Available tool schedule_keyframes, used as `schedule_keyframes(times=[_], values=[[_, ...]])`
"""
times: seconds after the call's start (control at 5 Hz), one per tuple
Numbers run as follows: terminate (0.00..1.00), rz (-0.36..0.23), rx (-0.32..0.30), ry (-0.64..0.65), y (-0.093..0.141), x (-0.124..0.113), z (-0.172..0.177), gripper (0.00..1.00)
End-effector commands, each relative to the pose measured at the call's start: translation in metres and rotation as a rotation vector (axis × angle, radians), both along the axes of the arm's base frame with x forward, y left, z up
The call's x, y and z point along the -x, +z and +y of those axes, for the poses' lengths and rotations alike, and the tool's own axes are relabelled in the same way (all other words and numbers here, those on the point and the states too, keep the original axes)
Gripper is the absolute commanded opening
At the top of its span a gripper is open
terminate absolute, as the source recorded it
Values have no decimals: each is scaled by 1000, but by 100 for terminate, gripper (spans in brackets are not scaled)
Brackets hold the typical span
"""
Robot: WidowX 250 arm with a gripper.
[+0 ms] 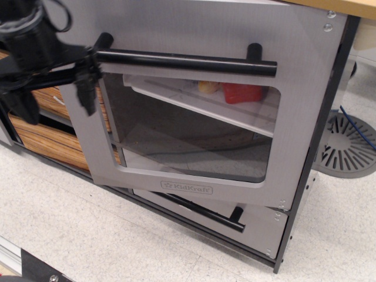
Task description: Open oven
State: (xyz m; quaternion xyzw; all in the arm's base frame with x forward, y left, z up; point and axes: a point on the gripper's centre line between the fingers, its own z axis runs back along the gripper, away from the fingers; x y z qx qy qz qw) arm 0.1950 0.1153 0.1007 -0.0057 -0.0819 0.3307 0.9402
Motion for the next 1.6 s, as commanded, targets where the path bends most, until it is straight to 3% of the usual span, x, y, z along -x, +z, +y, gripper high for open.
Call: schedule_keyframes(times=[0.0,0.2,0.4,0.6,1.0,1.2,1.4], values=[[0,-91,-56,39,12,4,79,100],[0,-70,-53,149,13,-7,104,100],[0,-88,-77,279,17,-22,122,100],[0,-63,-71,380,20,-27,132,100],[0,-75,-76,592,42,-42,141,100],[0,-63,-5,513,39,-54,114,100],[0,-37,-3,303,32,-54,77,100]])
